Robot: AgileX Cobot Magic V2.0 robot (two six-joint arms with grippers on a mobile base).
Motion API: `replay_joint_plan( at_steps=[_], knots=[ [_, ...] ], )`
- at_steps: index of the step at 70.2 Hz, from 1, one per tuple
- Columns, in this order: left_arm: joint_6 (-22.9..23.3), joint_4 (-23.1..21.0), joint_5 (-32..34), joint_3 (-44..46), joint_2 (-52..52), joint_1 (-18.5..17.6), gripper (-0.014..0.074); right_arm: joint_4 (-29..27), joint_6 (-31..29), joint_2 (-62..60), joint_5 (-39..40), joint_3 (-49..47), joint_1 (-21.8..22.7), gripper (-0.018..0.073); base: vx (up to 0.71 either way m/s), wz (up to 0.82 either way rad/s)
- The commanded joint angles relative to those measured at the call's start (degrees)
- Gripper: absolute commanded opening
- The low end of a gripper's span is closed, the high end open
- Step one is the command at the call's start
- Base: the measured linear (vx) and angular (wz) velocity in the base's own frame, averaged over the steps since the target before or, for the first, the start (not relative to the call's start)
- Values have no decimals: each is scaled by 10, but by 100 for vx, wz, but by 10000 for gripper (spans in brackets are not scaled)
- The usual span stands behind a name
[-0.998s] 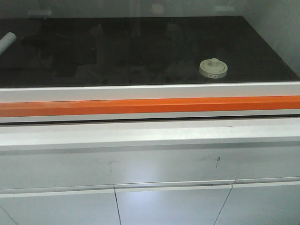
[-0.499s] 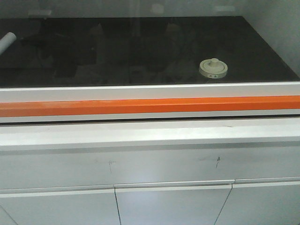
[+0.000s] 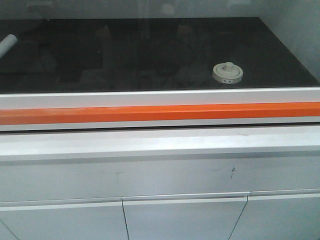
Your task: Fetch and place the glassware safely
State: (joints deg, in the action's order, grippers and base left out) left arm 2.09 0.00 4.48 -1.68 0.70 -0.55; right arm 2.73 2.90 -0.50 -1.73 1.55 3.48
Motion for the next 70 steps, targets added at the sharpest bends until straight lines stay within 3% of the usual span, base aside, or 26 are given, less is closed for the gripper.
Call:
replay_joint_plan(
  at_steps=[1, 18, 31, 44, 60, 70],
  knots=[
    [22, -7, 101, 15, 6, -3, -7, 1, -5, -7, 103, -6, 2, -3, 0, 0],
    [19, 4, 79, 182, -49, -3, -7, 1, -5, 15, 102, -139, 2, -3, 0, 0],
    [19, 4, 70, 352, -174, -3, -7, 1, -5, 118, 98, -281, 2, -3, 0, 0],
    [-21, 3, 21, 489, -303, -3, -7, 1, -4, 257, 111, -398, 2, -3, 0, 0],
    [-21, 0, 16, 531, -400, -3, -7, 1, 16, 376, 115, -462, 2, -3, 0, 0],
    [-21, 3, -25, 531, -435, -3, -7, 1, 18, 411, 85, -462, 2, -3, 0, 0]
  ],
)
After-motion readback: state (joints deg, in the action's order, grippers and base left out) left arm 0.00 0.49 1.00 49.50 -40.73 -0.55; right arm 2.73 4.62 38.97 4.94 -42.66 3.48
